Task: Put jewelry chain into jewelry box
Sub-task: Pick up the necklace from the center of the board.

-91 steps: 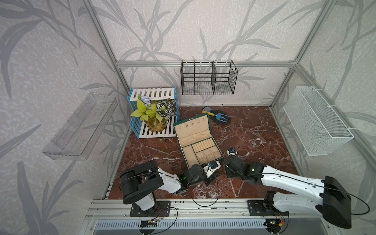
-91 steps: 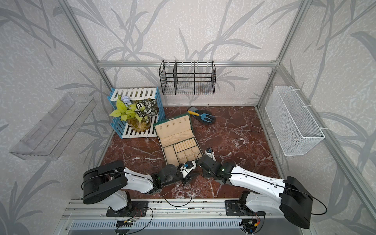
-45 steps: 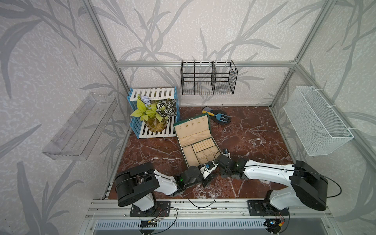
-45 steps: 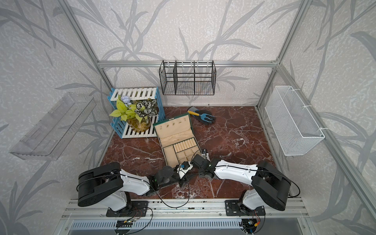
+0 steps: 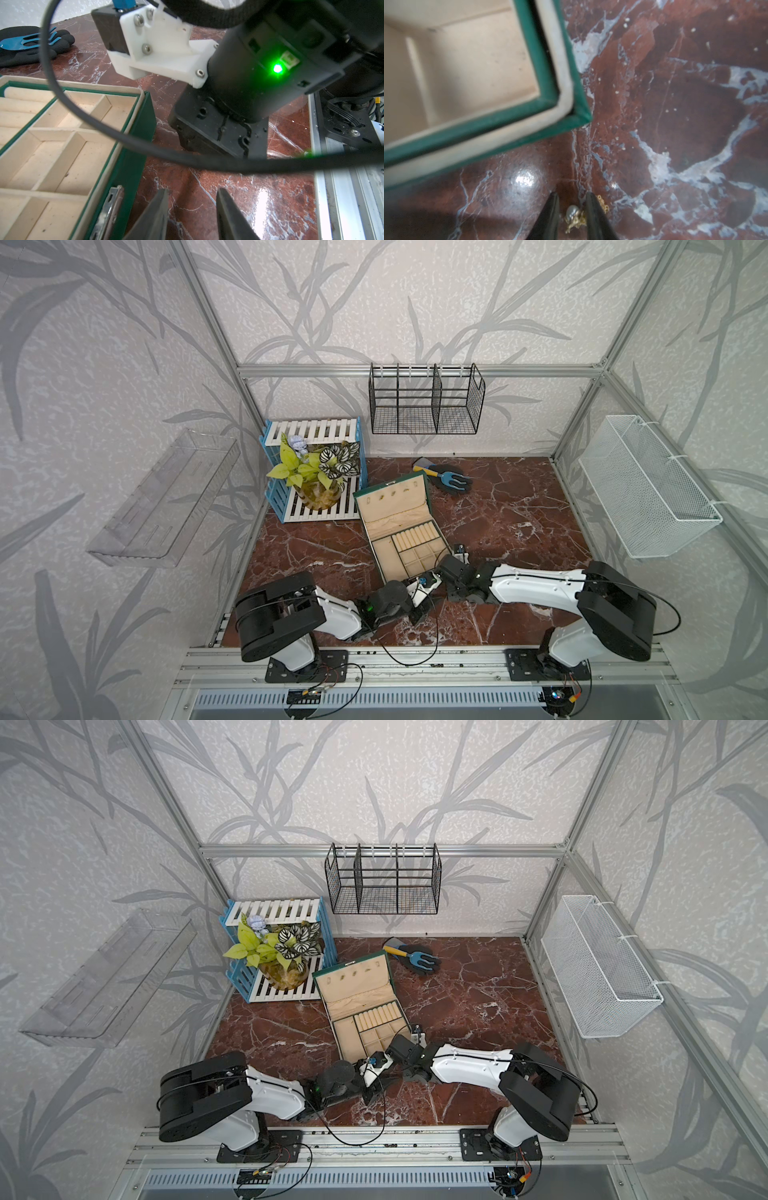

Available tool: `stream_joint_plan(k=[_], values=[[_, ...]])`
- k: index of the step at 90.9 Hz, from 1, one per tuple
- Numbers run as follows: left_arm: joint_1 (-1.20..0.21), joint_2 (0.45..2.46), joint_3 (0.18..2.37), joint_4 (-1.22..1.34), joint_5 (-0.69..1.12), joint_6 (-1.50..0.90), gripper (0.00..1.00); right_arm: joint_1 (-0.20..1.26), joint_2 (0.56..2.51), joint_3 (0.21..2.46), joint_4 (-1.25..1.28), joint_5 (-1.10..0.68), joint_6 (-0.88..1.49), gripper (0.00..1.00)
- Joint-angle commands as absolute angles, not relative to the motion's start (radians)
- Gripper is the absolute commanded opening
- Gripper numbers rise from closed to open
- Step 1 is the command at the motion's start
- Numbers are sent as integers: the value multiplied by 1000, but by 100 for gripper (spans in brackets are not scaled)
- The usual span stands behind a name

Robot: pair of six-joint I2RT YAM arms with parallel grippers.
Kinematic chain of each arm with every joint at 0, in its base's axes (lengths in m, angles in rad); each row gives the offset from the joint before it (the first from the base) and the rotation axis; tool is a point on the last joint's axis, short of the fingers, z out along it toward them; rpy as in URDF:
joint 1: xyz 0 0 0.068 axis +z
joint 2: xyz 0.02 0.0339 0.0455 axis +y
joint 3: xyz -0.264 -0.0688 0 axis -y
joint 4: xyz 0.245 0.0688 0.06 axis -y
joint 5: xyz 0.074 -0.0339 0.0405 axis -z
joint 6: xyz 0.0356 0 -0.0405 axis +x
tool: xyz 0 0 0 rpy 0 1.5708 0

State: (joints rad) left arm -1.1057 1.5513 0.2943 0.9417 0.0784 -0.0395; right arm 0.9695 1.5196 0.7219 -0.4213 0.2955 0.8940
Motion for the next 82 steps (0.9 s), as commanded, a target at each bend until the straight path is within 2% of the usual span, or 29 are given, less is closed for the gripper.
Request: stream_joint_plan(k=[1,48,62,82], values=[[-1109,1519,308,1003,78,-32,42,979,1552,729,-473,306,926,25],[-1111,1482,300,1002,74,-38,42,989,1535,714,-543,320,989,9],[-1110,1436,295,997,74,-53,43,990,1447,721,-551,342,959,5],[-1102,1333,289,960,68,-79,43,990,1273,718,-546,376,901,4]])
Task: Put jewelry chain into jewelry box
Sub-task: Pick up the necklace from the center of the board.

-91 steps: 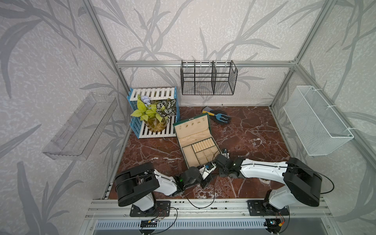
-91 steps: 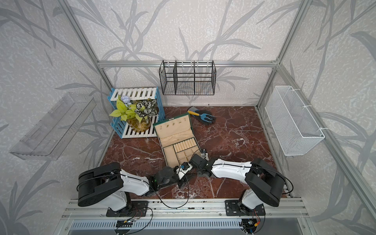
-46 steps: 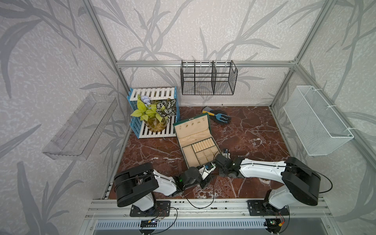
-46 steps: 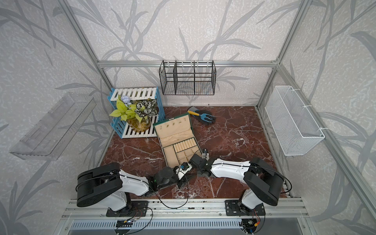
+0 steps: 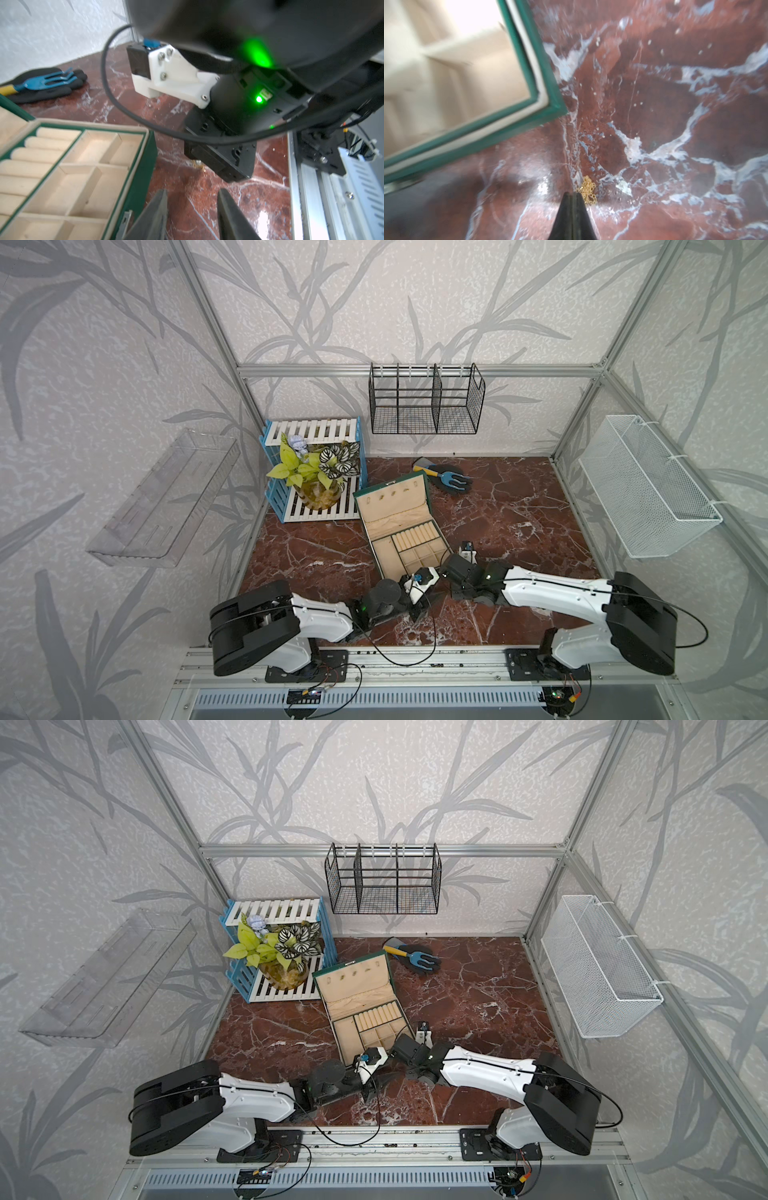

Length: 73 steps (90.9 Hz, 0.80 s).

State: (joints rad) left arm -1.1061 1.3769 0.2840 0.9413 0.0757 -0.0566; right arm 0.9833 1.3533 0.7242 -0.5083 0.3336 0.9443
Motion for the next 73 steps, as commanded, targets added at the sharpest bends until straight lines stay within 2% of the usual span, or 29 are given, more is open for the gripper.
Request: stream_joint_plan(k=[1,29,46,73], values=[[-1102,1328,289,960,68,-78,43,989,1263,718,-544,377,899,4],[-1066,1311,300,1025,117,-96,46,990,1053,733,-479,396,784,4],[-1044,1402,354,1119,159,-98,49,990,954,764,-456,398,698,4],[-1039,1592,469,1190,236,-65,55,987,902,810,-417,384,637,4]])
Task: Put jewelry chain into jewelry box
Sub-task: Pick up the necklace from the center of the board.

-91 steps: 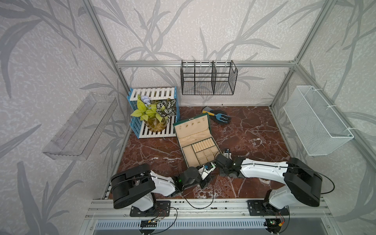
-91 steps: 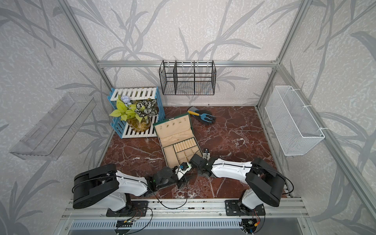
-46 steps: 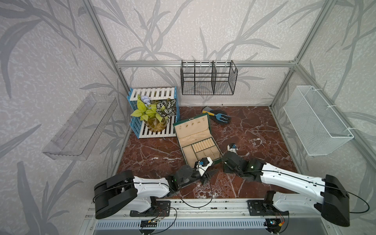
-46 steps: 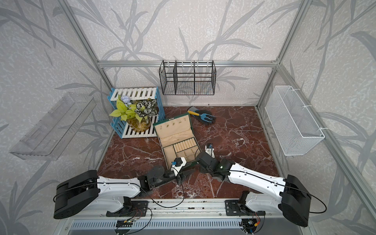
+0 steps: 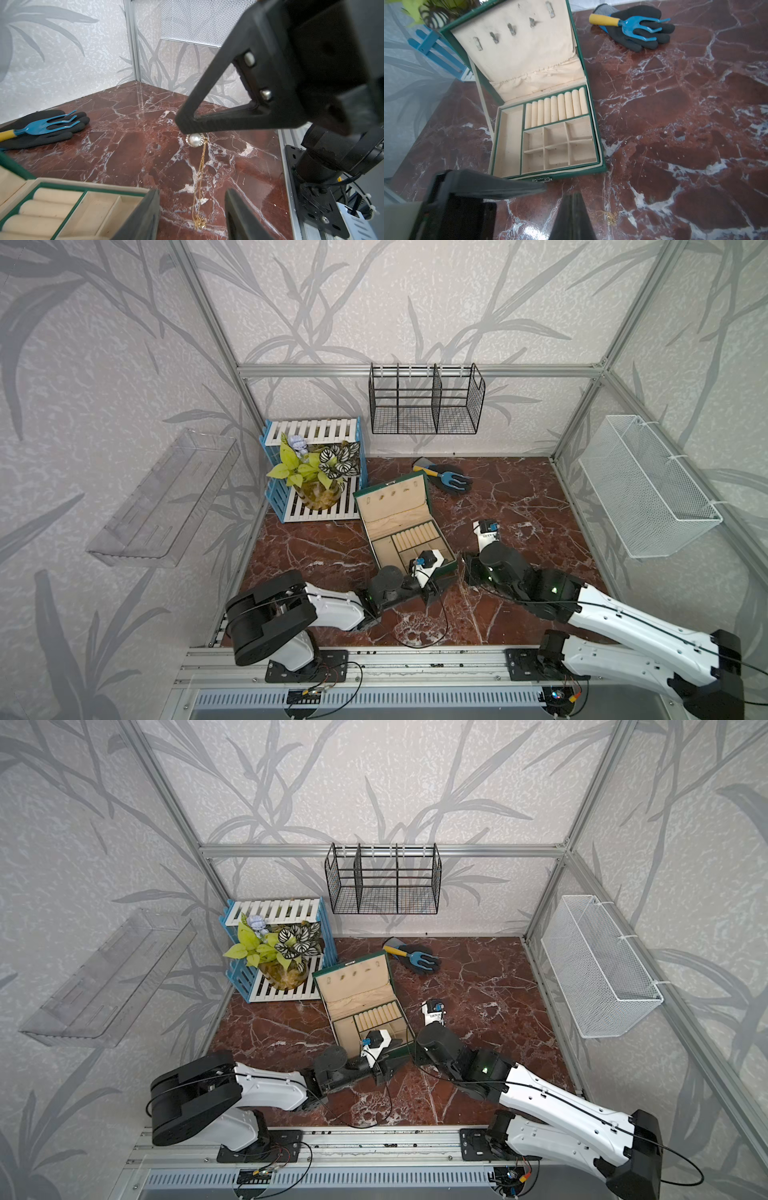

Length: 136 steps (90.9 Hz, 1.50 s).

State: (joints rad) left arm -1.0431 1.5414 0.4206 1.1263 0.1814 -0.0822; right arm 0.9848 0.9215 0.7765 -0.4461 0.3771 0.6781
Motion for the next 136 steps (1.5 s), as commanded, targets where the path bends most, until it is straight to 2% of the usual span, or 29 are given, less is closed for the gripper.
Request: stream_joint_plan(k=[1,26,39,65,87,114,136], values=[[-1039,1599,472,1193,238,-64,55,987,902,811,-415,385,637,4],[-1037,1718,536,1225,248,-64,55,983,887,826,-395,377,616,4],[-1030,1697,531,1259,289,-120,55,961,887,831,-396,329,611,5],[-929,1515,456,1219,515,-267,57,775,851,758,-301,-17,610,5],[-892,1485,508,1151,622,-382,57,683,822,727,-222,-230,617,5],[-872,1464,545,1141,676,-464,48,667,815,719,-177,-345,612,5],[-861,1436,543,1144,644,-505,30,666,825,718,-166,-389,603,6]])
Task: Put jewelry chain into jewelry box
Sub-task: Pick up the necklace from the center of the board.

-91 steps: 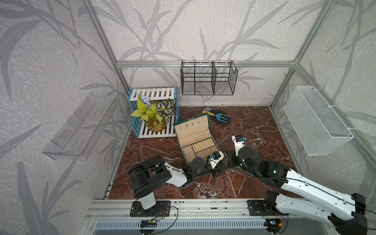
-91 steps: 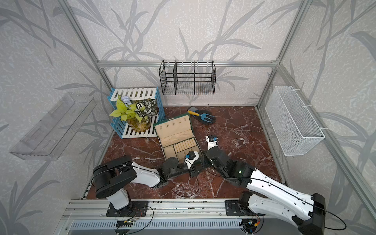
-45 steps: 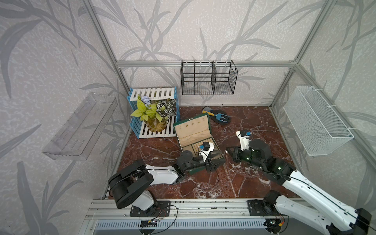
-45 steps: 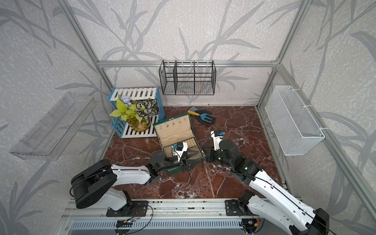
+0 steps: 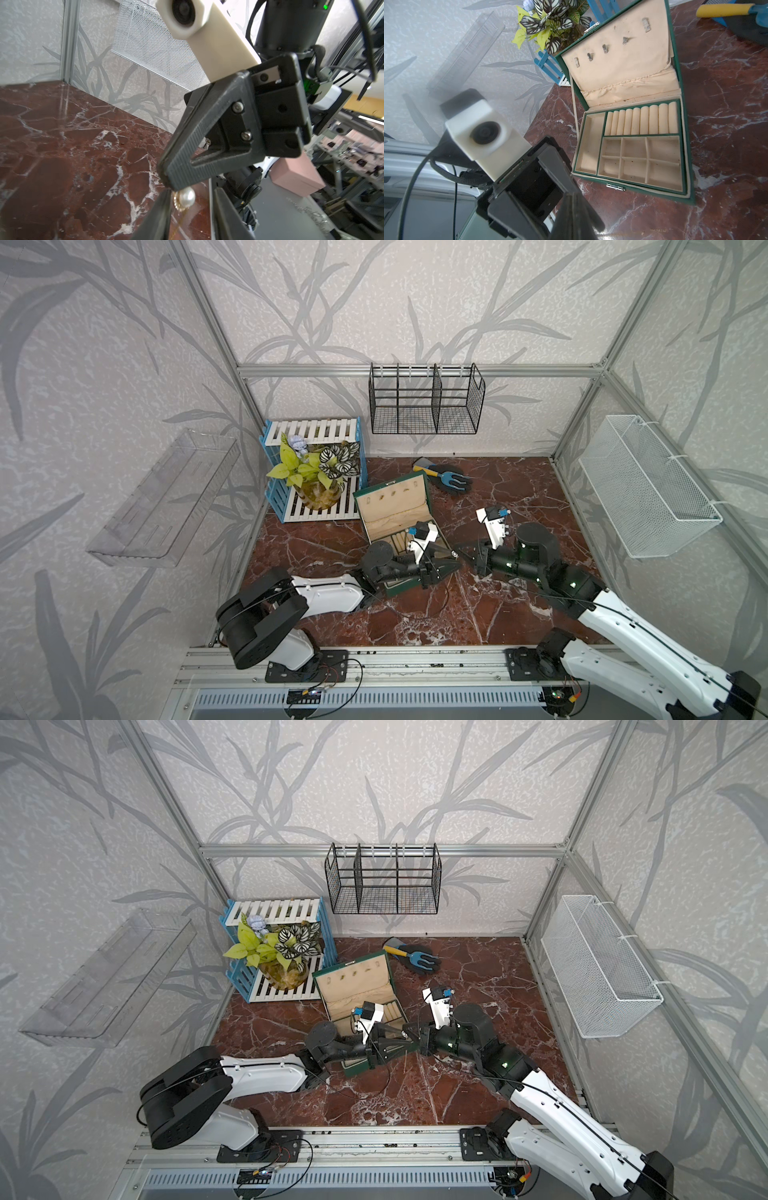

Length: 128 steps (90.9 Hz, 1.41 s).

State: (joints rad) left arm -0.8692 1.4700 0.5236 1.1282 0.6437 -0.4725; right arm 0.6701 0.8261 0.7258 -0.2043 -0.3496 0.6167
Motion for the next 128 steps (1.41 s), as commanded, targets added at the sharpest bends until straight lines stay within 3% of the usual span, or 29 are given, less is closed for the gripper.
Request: stream_joint_plan(k=[1,11,22,25,33,44,60,68,82,105,128], values=[[-861,1434,542,1144,640,-505,29,666,825,719,-165,-391,602,6],[-858,1426,543,1133,620,-520,19,665,829,713,-162,-405,597,6],[-856,1415,543,1110,596,-523,0,667,827,701,-157,-410,588,7],[-857,1409,542,1097,585,-520,0,665,822,698,-157,-398,588,8],[-855,1393,535,1071,563,-512,0,663,809,689,-156,-374,582,18],[-852,1357,531,1016,531,-505,0,650,782,667,-144,-340,576,46],[-836,1303,529,933,484,-511,0,606,727,608,-76,-337,573,68],[-827,1277,543,894,484,-519,0,594,698,547,25,-401,545,74],[-825,1235,589,814,532,-513,0,594,688,440,221,-562,502,76],[-825,1200,644,764,664,-525,0,598,745,408,389,-672,413,77],[-825,1205,671,790,710,-564,0,617,799,433,409,-750,388,76]])
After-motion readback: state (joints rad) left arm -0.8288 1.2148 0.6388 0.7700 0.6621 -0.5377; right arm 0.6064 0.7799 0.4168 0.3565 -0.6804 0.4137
